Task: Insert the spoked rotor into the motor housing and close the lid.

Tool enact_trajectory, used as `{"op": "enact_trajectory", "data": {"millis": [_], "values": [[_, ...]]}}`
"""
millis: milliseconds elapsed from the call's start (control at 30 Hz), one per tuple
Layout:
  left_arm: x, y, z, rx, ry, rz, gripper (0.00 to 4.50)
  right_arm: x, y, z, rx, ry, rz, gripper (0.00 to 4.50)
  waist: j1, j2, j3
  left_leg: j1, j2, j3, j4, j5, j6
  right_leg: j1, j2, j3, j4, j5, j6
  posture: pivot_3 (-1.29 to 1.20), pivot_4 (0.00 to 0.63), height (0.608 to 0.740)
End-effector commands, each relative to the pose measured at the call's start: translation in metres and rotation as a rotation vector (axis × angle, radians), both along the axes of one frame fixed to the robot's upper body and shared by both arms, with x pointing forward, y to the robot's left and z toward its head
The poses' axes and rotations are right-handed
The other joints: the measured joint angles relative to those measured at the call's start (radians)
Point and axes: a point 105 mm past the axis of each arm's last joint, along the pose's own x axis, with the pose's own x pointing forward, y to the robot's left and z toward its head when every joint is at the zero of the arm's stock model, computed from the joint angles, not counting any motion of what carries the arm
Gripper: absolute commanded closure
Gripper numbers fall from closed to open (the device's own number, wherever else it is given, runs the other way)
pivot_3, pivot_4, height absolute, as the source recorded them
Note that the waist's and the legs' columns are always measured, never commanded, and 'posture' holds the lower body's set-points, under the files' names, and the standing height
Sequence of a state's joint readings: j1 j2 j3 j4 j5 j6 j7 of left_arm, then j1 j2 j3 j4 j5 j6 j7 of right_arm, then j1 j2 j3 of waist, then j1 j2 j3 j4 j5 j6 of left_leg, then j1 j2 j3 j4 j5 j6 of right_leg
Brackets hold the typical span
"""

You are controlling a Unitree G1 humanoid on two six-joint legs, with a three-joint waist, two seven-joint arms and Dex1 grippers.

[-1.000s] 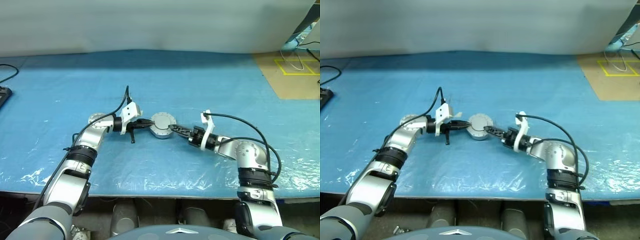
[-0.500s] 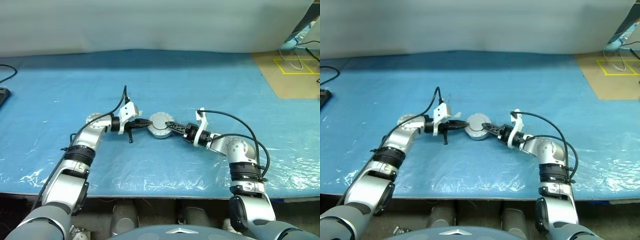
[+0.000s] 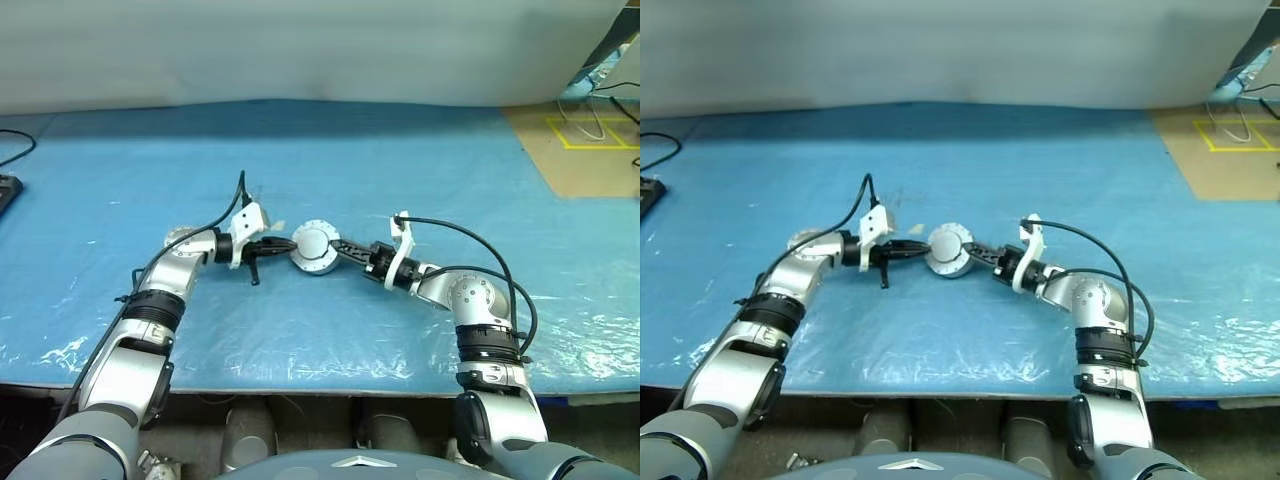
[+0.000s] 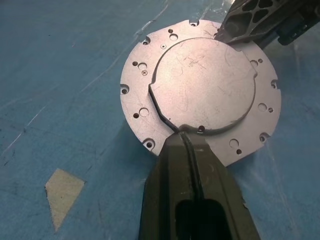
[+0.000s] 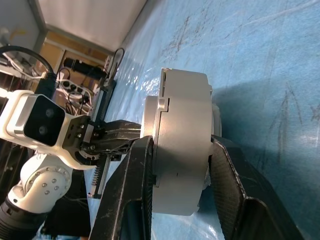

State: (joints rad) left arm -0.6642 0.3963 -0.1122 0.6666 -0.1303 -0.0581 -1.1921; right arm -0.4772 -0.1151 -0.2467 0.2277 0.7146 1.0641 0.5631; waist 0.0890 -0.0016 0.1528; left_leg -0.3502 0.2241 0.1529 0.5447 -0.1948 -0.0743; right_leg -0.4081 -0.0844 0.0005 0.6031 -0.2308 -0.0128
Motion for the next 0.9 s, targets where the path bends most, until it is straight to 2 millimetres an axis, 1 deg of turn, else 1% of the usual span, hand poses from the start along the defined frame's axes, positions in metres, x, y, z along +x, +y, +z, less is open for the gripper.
{"op": "enact_trajectory", "data": {"millis": [33,100,200,233,300,400,500,567,600,633,667,733,867,900], "values": [[-0.001,-0.004,0.034,-0.121,-0.005,-0.039,4.5,-0.001,0.012,-0.001,0.033,0.046,0.012,3.26,-0.004,0.0,0.001,-0.001,0.0,0.0,0.0,0.0,0.0,-0.001,0.0,0.0,0.0,0.0,0.0,0.0,0.15,0.74],[-0.006,0.001,0.047,-0.167,0.012,-0.057,4.5,0.001,0.009,0.002,0.065,0.056,-0.008,3.26,-0.011,-0.001,0.001,-0.004,0.0,0.0,0.0,0.0,0.0,-0.004,0.001,0.0,0.0,0.0,0.0,0.0,0.15,0.74],[-0.015,0.011,0.063,-0.23,0.061,-0.073,4.5,0.005,0.004,0.007,0.137,0.072,-0.045,3.26,-0.021,-0.001,0.001,-0.012,0.001,0.0,0.001,0.0,0.0,-0.013,0.002,0.0,0.002,0.0,-0.001,0.0,0.15,0.74],[-0.017,0.014,0.066,-0.242,0.07,-0.069,4.5,0.006,0.001,0.011,0.17,0.074,-0.059,3.26,-0.022,-0.001,0.001,-0.013,0.001,0.0,0.001,0.0,0.0,-0.014,0.003,0.0,0.003,0.002,0.002,0.0,0.15,0.74],[-0.018,0.021,0.069,-0.253,0.086,-0.044,4.5,0.01,-0.002,0.017,0.231,0.081,-0.087,3.26,-0.021,-0.001,0.001,-0.016,0.003,-0.001,0.0,0.0,-0.001,-0.016,0.008,0.0,0.003,0.002,0.002,0.0,0.15,0.74],[-0.017,0.031,0.07,-0.281,0.117,0.01,4.5,0.012,-0.002,0.026,0.297,0.076,-0.103,3.26,-0.018,0.0,0.002,-0.017,0.006,-0.001,0.0,-0.001,-0.002,-0.016,0.008,-0.001,0.002,0.001,0.001,0.0,0.15,0.74],[-0.015,0.039,0.072,-0.364,0.194,0.078,4.5,0.015,-0.003,0.043,0.37,0.044,-0.12,3.26,-0.015,0.0,0.005,-0.018,0.006,-0.001,0.001,-0.001,-0.002,-0.016,0.008,-0.002,0.002,0.001,0.001,0.0,0.15,0.74],[-0.014,0.045,0.069,-0.449,0.269,0.13,4.5,0.017,-0.001,0.06,0.413,0.006,-0.117,3.26,-0.015,0.001,0.007,-0.018,0.006,-0.001,0.001,-0.001,-0.002,-0.016,0.008,-0.002,0.003,0.001,0.001,0.0,0.15,0.74],[-0.013,0.048,0.069,-0.496,0.305,0.153,4.12,0.017,0.001,0.067,0.429,-0.008,-0.112,3.26,-0.017,0.002,0.007,-0.018,0.006,-0.001,0.002,-0.001,-0.002,-0.016,0.007,-0.002,0.003,0.001,0.001,0.0,0.15,0.74],[-0.013,0.049,0.069,-0.526,0.33,0.167,3.92,0.018,0.002,0.071,0.439,-0.015,-0.108,3.26,-0.018,0.002,0.008,-0.018,0.005,-0.001,0.002,-0.001,-0.002,-0.016,0.007,-0.002,0.003,0.001,0.001,0.0,0.15,0.74],[-0.012,0.05,0.068,-0.558,0.354,0.181,3.55,0.018,0.004,0.076,0.446,-0.025,-0.097,3.26,-0.018,0.002,0.009,-0.018,0.005,-0.001,0.002,-0.001,-0.002,-0.017,0.008,-0.002,0.003,0.001,0.001,0.0,0.15,0.74],[-0.015,0.047,0.064,-0.621,0.41,0.181,2.87,0.017,0.009,0.087,0.46,-0.046,-0.074,3.26,-0.018,0.002,0.009,-0.019,0.006,-0.001,0.002,-0.001,-0.002,-0.017,0.008,-0.002,0.003,0.001,0.001,0.0,0.15,0.74],[-0.019,0.041,0.06,-0.703,0.473,0.177,1.44,0.014,0.013,0.102,0.482,-0.075,-0.04,3.26,-0.017,0.002,0.009,-0.02,0.005,-0.002,0.001,-0.001,-0.002,-0.017,0.008,-0.002,0.002,0.001,0.001,0.0,0.15,0.74],[-0.018,0.041,0.061,-0.752,0.495,0.186,1.11,0.013,0.014,0.106,0.485,-0.086,-0.024,3.26,-0.016,0.001,0.009,-0.02,0.005,-0.002,0.001,-0.001,-0.002,-0.017,0.009,-0.002,0.002,0.001,0.001,0.0,0.15,0.74]]}}
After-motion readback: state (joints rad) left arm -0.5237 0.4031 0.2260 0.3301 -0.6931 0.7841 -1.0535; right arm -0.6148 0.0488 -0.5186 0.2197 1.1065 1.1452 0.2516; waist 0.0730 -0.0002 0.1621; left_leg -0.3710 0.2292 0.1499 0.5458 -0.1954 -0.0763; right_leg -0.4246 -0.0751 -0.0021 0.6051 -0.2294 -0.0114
